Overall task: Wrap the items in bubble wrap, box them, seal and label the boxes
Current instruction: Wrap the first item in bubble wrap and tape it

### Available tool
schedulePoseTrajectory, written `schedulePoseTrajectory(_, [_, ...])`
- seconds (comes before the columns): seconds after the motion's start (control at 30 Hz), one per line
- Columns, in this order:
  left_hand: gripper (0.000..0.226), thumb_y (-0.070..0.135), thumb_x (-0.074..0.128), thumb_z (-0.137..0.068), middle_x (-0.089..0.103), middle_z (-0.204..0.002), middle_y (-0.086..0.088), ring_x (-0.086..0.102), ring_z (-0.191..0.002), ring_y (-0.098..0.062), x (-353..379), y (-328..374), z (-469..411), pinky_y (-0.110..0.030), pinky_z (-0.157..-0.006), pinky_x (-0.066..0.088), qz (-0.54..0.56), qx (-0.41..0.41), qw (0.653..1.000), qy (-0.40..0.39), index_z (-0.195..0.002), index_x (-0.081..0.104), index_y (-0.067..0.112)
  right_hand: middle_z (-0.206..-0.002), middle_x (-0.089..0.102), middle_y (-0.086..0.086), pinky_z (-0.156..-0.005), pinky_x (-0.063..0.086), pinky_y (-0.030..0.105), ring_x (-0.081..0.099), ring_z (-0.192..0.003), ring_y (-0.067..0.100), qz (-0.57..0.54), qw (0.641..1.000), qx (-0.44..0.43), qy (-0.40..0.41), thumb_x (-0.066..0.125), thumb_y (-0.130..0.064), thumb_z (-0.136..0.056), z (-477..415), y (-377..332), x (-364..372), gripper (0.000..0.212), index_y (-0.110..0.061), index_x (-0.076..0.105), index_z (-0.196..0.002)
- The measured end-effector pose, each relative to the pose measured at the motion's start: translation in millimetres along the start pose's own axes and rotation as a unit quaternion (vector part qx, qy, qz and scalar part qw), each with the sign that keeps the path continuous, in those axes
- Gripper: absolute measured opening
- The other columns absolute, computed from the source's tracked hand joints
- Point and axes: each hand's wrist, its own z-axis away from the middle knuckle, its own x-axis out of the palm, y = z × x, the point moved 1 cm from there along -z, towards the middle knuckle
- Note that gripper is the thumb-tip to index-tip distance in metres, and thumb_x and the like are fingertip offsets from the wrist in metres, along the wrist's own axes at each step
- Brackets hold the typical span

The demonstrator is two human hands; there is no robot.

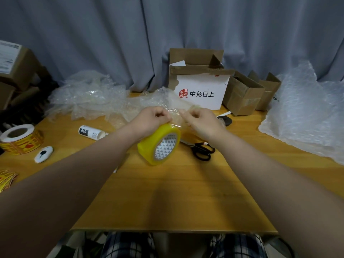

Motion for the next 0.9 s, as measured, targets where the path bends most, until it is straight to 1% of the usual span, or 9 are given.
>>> schedulePoseTrajectory(0.1, [0.008,0.016,0.059,-0.092,0.059,-0.076,0.003,0.053,-0.070,-0.004,6.4,-1.6,5.8,-0.006,-0.058,0.042,0.001,0.029,0.999,0.024,-0.089,0.063,0.010,-0.084,0.063,0.002,-0.061,0.050,0.017,0.058,-0.076,0.010,-0.156,0.985,0.061,-0.036,0.068,-0.023,-0.088,7.5,-2.4,8.0,0.026,-0.002,0.066,-0.103])
schedulePoseTrajectory(0.2, [0.010,0.019,0.058,-0.093,0.061,-0.085,0.003,0.056,-0.081,-0.009,9.9,-6.2,6.8,-0.017,-0.071,0.046,-0.025,0.032,0.999,0.016,-0.094,0.062,0.010,-0.076,0.064,0.007,-0.060,0.053,0.017,0.061,-0.074,0.018,-0.140,0.989,0.035,-0.007,0.065,-0.008,-0.088,7.8,-7.9,10.3,0.008,-0.004,0.065,-0.081])
schedulePoseTrajectory(0.27, [0.007,0.021,0.057,-0.092,0.060,-0.091,0.005,0.057,-0.087,-0.011,10.7,-8.7,6.4,-0.022,-0.074,0.046,-0.045,0.025,0.999,0.004,-0.096,0.060,0.016,-0.079,0.065,0.008,-0.069,0.053,0.027,0.063,-0.077,0.021,-0.029,0.999,-0.036,0.018,0.063,-0.010,-0.090,5.2,-16.7,9.6,0.010,-0.009,0.062,-0.080])
schedulePoseTrajectory(0.4, [0.014,0.026,0.058,-0.093,0.057,-0.096,0.011,0.054,-0.088,-0.003,11.8,-7.2,8.8,-0.013,-0.070,0.041,-0.049,0.022,0.999,0.004,-0.105,0.057,0.020,-0.085,0.064,0.005,-0.074,0.049,0.027,0.061,-0.082,0.020,0.094,0.986,-0.129,0.045,0.062,-0.014,-0.091,3.9,-30.5,3.9,0.006,-0.008,0.062,-0.090])
schedulePoseTrajectory(0.5, [0.014,0.029,0.057,-0.093,0.058,-0.087,0.010,0.054,-0.079,-0.002,11.1,-4.4,14.1,-0.014,-0.067,0.043,-0.005,0.011,1.000,0.011,-0.100,0.059,0.017,-0.082,0.067,0.010,-0.078,0.053,0.031,0.065,-0.080,0.021,0.034,0.992,-0.120,0.017,0.066,-0.013,-0.089,5.6,-28.0,-3.8,0.029,-0.014,0.050,-0.112])
schedulePoseTrajectory(0.57, [0.017,0.029,0.053,-0.095,0.059,-0.079,0.005,0.053,-0.070,-0.008,12.0,-3.1,17.9,-0.015,-0.062,0.043,0.024,0.009,0.999,0.020,-0.088,0.061,0.015,-0.080,0.067,0.014,-0.077,0.053,0.031,0.065,-0.075,0.023,-0.006,0.993,-0.121,-0.010,0.067,-0.011,-0.087,5.8,-24.5,-7.4,0.038,-0.020,0.042,-0.114])
schedulePoseTrajectory(0.63, [0.021,0.028,0.052,-0.096,0.058,-0.079,-0.003,0.052,-0.071,-0.015,13.4,-2.1,20.2,-0.022,-0.062,0.042,0.054,0.000,0.998,0.034,-0.084,0.061,0.012,-0.079,0.061,0.013,-0.073,0.052,0.034,0.059,-0.070,0.020,-0.026,0.989,-0.140,-0.029,0.066,-0.008,-0.087,7.1,-21.4,-6.5,0.026,-0.017,0.050,-0.104])
schedulePoseTrajectory(0.73, [0.020,0.028,0.053,-0.096,0.059,-0.082,-0.005,0.054,-0.074,-0.016,15.4,-0.9,22.9,-0.027,-0.067,0.045,0.101,-0.025,0.993,0.052,-0.087,0.061,0.012,-0.083,0.058,0.003,-0.067,0.049,0.023,0.050,-0.068,0.007,-0.074,0.987,-0.138,-0.022,0.070,-0.008,-0.085,11.7,-13.7,1.7,0.011,-0.014,0.066,-0.093])
schedulePoseTrajectory(0.9, [0.017,0.022,0.053,-0.094,0.059,-0.076,0.000,0.055,-0.072,-0.015,17.6,2.7,24.8,-0.031,-0.071,0.045,0.155,-0.041,0.985,0.066,-0.081,0.061,0.014,-0.073,0.056,-0.013,-0.064,0.040,0.009,0.047,-0.066,0.000,-0.110,0.987,-0.117,0.025,0.071,-0.013,-0.084,15.1,-11.2,10.6,0.012,-0.012,0.072,-0.096])
